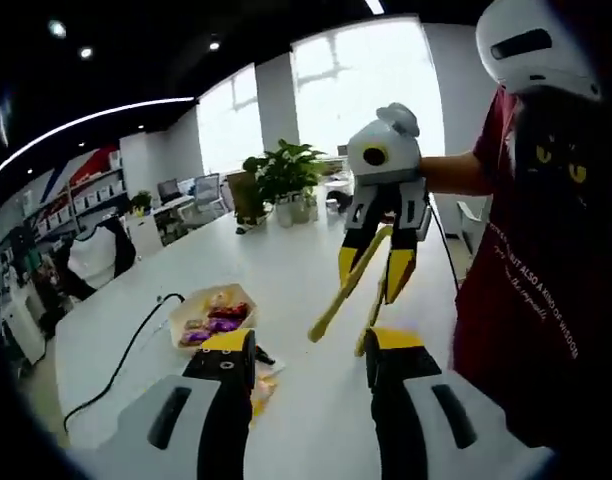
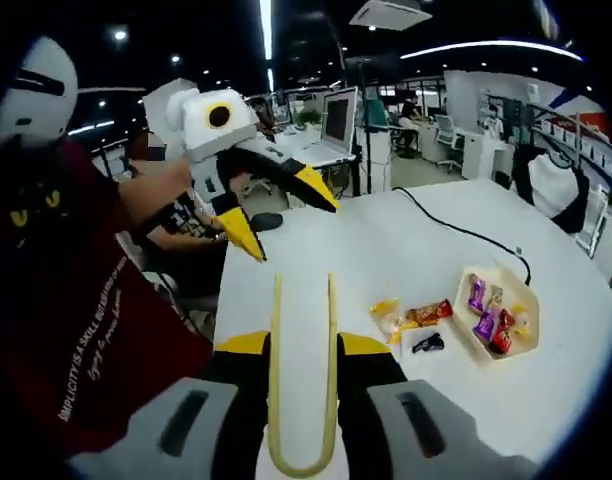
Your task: Place the target food into the container with the food tongs after gripping and lifting it, then release it inside without dropping or visibly crushing the food.
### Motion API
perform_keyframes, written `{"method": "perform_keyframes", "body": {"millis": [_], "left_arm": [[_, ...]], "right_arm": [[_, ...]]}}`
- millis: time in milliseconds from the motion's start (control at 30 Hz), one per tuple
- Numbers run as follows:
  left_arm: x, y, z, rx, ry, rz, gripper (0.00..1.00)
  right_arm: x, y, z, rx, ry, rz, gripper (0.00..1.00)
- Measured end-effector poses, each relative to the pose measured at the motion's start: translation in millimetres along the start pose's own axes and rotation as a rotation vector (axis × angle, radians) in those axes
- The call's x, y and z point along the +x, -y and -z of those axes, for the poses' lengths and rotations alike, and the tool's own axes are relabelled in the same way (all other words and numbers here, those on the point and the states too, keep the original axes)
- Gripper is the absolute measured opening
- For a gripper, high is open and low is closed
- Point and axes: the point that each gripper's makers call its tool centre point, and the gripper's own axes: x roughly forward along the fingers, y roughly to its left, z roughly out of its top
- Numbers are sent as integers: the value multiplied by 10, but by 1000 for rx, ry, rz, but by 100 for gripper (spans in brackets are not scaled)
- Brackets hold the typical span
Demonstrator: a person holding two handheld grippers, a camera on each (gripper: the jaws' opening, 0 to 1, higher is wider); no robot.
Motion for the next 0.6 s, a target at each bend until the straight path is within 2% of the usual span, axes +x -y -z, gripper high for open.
{"method": "perform_keyframes", "body": {"millis": [67,100,200,333,433,467,600], "left_arm": [[102,161,-71,29,-12,79,48],[130,202,-83,42,-20,97,48],[165,258,-142,94,-40,100,42],[114,334,-262,57,5,124,37],[85,339,-322,38,46,128,34],[76,343,-334,21,65,131,33],[8,309,-485,-83,225,125,27]], "right_arm": [[-47,-67,-42,-26,-2,-12,21],[-84,-120,-91,-49,15,-23,21],[-180,-222,-157,-39,37,-45,21],[-302,-274,-206,-45,57,-41,21],[-350,-285,-277,-12,87,-54,20],[-367,-288,-375,5,133,-58,19],[-470,-246,-652,43,258,-59,19]]}}
